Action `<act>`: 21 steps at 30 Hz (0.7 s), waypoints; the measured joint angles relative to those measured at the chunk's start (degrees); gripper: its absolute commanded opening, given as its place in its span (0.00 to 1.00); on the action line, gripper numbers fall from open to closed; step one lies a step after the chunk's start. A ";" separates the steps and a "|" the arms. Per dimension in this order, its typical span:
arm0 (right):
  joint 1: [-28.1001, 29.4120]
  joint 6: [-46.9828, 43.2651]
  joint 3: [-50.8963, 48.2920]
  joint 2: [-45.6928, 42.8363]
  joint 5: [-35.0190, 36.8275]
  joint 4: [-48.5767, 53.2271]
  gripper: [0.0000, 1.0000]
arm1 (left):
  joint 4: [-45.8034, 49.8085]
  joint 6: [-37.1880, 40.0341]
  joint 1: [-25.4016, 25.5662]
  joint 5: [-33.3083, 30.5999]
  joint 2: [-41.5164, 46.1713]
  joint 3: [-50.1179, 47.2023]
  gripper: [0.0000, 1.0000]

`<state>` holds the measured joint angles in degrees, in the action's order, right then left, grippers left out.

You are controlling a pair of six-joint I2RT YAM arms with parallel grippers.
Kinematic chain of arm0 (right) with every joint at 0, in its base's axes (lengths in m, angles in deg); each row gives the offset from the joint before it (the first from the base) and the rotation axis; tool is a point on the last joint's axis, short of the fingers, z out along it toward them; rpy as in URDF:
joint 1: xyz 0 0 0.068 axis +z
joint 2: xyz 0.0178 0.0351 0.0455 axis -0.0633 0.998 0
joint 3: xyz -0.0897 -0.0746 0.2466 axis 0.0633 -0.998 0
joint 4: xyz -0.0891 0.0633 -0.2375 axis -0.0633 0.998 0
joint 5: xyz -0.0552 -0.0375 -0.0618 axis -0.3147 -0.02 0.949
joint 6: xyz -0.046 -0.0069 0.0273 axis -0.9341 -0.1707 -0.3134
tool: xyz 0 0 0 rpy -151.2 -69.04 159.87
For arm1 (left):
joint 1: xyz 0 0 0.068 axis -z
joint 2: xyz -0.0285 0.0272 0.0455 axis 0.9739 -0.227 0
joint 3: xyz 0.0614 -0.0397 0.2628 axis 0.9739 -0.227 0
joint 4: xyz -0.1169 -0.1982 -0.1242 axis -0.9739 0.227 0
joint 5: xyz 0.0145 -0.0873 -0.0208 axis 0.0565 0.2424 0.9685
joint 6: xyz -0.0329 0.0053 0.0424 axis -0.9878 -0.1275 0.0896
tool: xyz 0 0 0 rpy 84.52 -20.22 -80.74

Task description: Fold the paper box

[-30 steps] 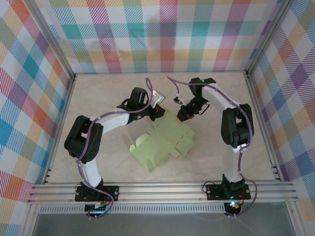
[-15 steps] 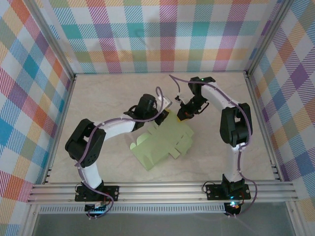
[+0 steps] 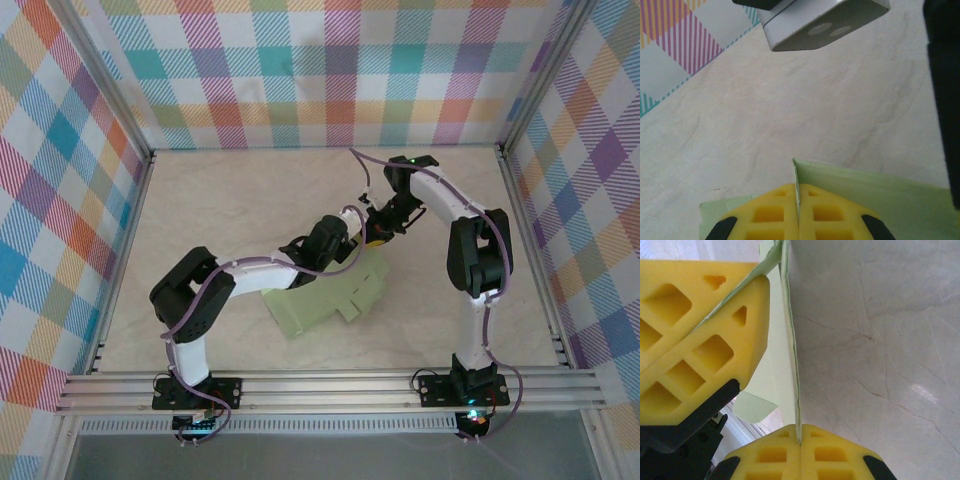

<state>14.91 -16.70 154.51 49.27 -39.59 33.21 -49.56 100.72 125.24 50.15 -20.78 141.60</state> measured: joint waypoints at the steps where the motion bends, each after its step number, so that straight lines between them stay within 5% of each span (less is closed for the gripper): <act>1: 0.00 -0.02 0.00 0.00 0.00 0.04 0.00 | 0.15 -0.79 -0.44 1.36 0.00 0.00 0.02; 7: 0.00 -1.20 -0.11 0.00 0.22 -2.45 0.00 | 0.37 -4.39 -4.44 14.36 0.02 0.00 0.44; 17: -0.17 -3.78 -0.96 -0.02 -0.81 -7.32 0.00 | 5.88 -9.64 -18.58 52.41 -1.57 5.09 0.48; 21: -0.17 -4.57 -1.20 -0.02 -1.36 -7.58 0.00 | 7.08 -9.57 -21.00 60.24 -3.76 7.30 0.45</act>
<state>14.74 -21.27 153.31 49.25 -40.95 25.62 -42.48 91.15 104.23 110.38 -24.54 148.90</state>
